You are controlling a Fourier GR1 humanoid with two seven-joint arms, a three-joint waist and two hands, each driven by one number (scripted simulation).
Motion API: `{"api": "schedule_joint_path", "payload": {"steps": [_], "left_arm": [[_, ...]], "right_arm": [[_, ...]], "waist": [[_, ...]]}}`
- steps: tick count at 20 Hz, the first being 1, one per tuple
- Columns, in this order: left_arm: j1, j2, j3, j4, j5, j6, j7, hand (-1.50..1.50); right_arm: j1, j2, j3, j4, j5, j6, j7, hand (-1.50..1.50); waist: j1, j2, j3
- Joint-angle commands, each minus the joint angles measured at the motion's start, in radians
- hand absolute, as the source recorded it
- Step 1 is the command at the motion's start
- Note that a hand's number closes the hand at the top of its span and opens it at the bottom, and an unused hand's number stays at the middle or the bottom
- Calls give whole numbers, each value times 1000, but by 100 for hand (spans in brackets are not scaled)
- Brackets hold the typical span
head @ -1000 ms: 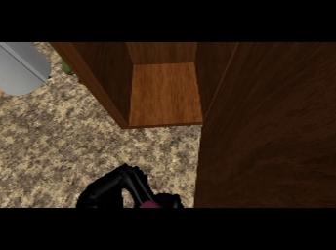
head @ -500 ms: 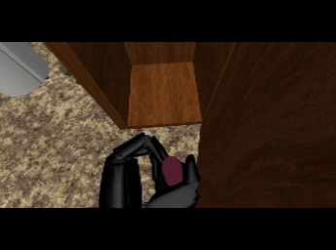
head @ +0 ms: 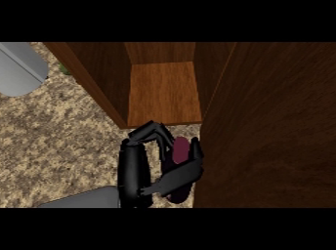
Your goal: Pick up the wine, place it into the cabinet and close the cabinet
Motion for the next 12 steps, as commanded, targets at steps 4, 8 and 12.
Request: {"api": "schedule_joint_path", "payload": {"steps": [4, 8, 12], "left_arm": [[-9, -67, -8, 108, 46, 7, -70, 150], [-15, -43, 8, 122, 83, 7, -94, 150], [-14, -32, 25, 114, 109, 7, -124, 150]], "right_arm": [[-27, 3, -6, 26, -24, 1, -1, -150], [16, -2, -26, -12, -59, 23, -9, -150], [4, -10, -37, -40, -71, 5, 18, -150]], "waist": [[0, 6, -1], [-14, 4, 0], [-18, 4, -2]]}}
